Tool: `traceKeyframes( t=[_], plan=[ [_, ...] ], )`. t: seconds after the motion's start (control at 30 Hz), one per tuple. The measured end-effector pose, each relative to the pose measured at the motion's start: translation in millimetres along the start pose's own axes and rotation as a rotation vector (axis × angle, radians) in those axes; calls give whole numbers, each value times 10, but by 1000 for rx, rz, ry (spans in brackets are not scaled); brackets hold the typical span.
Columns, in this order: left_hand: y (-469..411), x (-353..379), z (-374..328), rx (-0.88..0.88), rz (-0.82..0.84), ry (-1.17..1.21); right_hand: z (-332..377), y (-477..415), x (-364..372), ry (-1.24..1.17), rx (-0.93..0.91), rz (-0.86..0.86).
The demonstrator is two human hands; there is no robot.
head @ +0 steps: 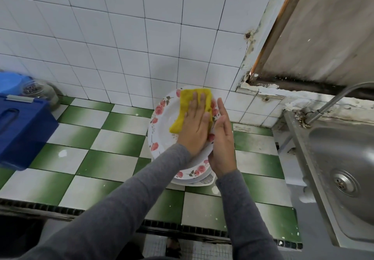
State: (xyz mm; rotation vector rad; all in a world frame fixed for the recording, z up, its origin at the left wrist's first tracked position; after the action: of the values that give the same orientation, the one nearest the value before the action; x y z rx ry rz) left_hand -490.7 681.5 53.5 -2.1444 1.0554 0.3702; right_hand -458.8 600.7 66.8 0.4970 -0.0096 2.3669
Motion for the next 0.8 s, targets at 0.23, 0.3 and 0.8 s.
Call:
traceKeyframes(
  t=[0.23,0.3,0.8],
  plan=[
    [-22,-79,216,3,31,-213,-14,-10,-17,105,19,-2],
    [-161,-155,375,-148,-19,-209,-5,-9,14,145,3,3],
    [-42,-138,571,-145,-141,-160,78,-55,126,259,-8,36]
  ],
)
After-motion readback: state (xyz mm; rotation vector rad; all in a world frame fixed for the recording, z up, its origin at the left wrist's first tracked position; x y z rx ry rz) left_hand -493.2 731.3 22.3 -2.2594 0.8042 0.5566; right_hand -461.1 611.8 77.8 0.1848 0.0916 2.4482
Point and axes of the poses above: each hand's wrist, its own y-axis away from the middle knuckle, its own x-axis out of the palm, z = x × y, the point moved 5 cm from there along -y, towards the middle knuckle, and after that the axes turned 15 degrees about x, right-handed, at the moved point
